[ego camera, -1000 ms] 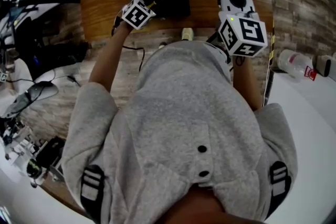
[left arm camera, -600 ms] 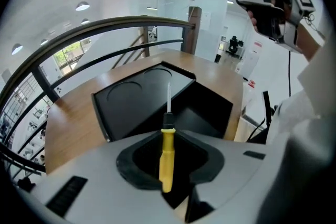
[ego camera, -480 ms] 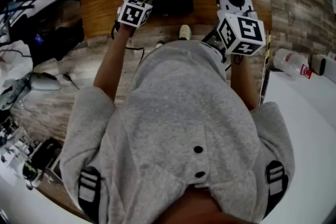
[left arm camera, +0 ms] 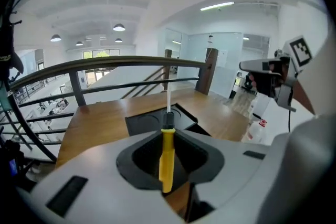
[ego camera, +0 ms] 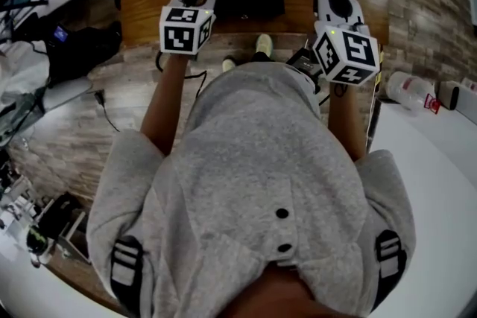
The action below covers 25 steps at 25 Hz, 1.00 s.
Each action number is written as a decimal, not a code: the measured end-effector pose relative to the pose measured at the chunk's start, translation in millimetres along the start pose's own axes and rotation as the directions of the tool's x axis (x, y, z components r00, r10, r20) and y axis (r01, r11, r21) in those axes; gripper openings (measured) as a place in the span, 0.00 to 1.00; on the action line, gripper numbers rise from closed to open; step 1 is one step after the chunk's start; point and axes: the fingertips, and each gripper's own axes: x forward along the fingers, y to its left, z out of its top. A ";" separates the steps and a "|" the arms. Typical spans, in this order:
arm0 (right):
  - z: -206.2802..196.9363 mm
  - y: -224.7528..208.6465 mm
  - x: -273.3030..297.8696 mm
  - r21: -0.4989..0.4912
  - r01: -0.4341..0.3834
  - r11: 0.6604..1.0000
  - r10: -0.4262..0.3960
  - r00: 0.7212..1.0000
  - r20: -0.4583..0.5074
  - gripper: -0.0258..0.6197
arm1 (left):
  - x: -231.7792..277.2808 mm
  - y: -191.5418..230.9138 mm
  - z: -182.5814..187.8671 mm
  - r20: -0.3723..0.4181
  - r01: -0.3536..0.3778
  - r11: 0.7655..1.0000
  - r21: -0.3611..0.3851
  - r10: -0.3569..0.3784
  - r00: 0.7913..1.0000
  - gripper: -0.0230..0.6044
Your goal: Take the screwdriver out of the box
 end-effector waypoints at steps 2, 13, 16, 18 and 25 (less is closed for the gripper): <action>1.4 9.6 -2.5 0.002 0.000 1.000 0.000 1.000 0.002 0.06 | -18.8 2.5 9.0 0.045 -0.009 1.000 -0.016 0.010 0.999 0.17; -2.3 50.6 -19.6 -0.021 -0.011 1.000 0.011 1.000 0.007 0.06 | -105.2 -0.9 33.5 0.249 -0.032 0.998 -0.059 0.046 0.967 0.17; -4.1 63.0 -23.9 -0.026 -0.016 1.000 0.017 1.000 0.006 0.06 | -120.2 -0.2 31.5 0.270 -0.030 0.998 -0.061 0.045 0.962 0.17; -1.6 76.3 -26.4 -0.032 -0.021 0.999 0.021 1.000 0.008 0.06 | -132.3 5.1 29.0 0.279 -0.029 0.998 -0.063 0.046 0.959 0.17; -4.8 116.0 -37.5 -0.052 -0.033 0.998 0.034 0.999 0.011 0.06 | -166.3 16.9 12.3 0.309 -0.023 0.998 -0.066 0.042 0.950 0.17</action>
